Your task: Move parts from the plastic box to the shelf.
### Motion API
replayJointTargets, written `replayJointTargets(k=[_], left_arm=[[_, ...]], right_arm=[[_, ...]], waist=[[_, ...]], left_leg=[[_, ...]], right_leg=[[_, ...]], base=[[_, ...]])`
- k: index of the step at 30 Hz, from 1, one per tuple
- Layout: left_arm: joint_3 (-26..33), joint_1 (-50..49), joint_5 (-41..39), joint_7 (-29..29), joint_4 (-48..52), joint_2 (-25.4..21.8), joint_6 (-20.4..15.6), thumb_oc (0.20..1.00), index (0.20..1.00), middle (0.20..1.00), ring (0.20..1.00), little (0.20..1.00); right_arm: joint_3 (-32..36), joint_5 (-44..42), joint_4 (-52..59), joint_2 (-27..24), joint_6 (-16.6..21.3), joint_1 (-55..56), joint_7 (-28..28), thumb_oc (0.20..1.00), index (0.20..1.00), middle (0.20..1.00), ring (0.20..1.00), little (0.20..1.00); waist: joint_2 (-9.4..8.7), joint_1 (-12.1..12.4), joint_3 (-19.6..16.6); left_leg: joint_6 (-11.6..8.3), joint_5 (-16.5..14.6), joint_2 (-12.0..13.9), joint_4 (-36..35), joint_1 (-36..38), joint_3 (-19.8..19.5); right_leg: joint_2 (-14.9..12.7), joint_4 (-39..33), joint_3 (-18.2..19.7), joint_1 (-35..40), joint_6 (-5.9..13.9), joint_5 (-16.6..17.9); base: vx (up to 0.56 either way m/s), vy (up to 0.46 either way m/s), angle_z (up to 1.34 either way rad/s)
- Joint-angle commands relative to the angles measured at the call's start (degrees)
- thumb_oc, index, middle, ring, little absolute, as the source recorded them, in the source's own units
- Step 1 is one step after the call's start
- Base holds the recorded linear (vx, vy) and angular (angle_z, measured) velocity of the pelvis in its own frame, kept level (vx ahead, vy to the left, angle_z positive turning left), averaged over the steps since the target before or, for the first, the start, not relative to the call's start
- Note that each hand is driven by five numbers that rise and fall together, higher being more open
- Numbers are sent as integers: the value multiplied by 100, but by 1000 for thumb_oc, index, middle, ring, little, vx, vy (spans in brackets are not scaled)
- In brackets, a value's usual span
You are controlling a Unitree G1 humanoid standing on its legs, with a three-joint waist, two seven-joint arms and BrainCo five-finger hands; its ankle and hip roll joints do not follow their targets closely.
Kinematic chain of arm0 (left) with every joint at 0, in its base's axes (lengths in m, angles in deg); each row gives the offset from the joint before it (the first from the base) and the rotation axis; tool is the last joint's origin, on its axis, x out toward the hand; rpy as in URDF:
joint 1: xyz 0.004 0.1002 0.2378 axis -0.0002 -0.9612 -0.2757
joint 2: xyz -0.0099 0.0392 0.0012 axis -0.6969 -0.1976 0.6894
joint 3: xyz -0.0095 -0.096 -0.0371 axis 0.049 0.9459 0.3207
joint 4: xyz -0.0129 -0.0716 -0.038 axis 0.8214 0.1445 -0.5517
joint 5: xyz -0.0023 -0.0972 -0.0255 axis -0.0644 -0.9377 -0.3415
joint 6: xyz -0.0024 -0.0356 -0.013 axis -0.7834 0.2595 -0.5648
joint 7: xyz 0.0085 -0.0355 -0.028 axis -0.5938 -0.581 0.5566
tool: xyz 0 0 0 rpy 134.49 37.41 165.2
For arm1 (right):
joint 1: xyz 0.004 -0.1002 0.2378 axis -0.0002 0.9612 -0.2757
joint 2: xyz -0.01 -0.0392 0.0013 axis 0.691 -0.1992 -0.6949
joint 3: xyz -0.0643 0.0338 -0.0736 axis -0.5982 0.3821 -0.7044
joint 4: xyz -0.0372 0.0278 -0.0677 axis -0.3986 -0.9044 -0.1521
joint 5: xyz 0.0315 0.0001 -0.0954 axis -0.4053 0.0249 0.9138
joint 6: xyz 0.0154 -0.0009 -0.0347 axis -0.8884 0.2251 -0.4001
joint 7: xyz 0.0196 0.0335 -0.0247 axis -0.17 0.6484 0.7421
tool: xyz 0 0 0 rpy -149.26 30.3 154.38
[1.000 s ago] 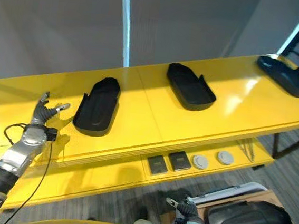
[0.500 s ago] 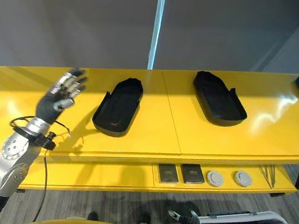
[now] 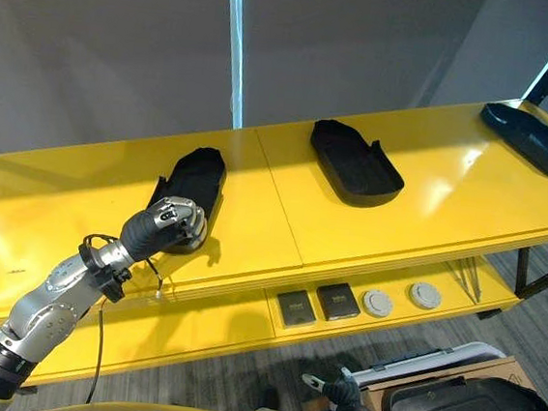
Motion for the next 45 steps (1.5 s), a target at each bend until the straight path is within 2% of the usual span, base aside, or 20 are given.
replayJointTargets(k=[1, 11, 20, 28, 45], left_arm=[[-29, 130, -77, -45, 28, 29, -95, 200, 200, 200, 200, 200], [-72, 5, 55, -150, -454, 38, -100, 200, 200, 200, 200, 200], [-266, 66, -16, -376, -1046, 253, -161, 200, 200, 200, 200, 200], [-410, 387, 226, -1007, -1956, 510, -425, 200, 200, 200, 200, 200], [-230, 1077, 425, -1359, -2960, 867, -558, 200, 200, 200, 200, 200]], right_arm=[[-80, 22, -417, -14, -105, -23, -135, 1000, 1000, 1000, 1000, 1000], [-137, 168, -141, -10, -188, 121, -117, 1000, 1000, 1000, 1000, 1000], [-157, 229, -134, 0, -194, 162, -121, 1000, 1000, 1000, 1000, 1000], [-287, 332, 4, 1, -315, 171, -167, 1000, 1000, 1000, 1000, 1000], [-369, 466, 98, -28, -349, 216, -335, 1000, 1000, 1000, 1000, 1000]], waist=[[-103, -23, 351], [-48, -124, 411], [-31, -215, 460], [-60, -356, 471], [-81, -543, 407]], left_leg=[[-253, 265, 478, 73, -398, -245], [-274, 286, 508, 81, -355, -134], [-274, 284, 519, 106, -338, -74], [-281, 285, 558, 122, -307, 12], [-288, 243, 620, 161, -150, 115]], right_leg=[[-447, 269, 125, 191, 479, -271], [-472, 244, 124, 198, 472, -245], [-484, 272, 155, 180, 468, -237], [-451, 308, 234, 161, 451, -258], [-403, 363, 366, 242, 425, -324]], base=[[-41, 5, -9], [-2, 6, -3], [3, 0, 0], [13, -5, 0], [32, 1, -4]])
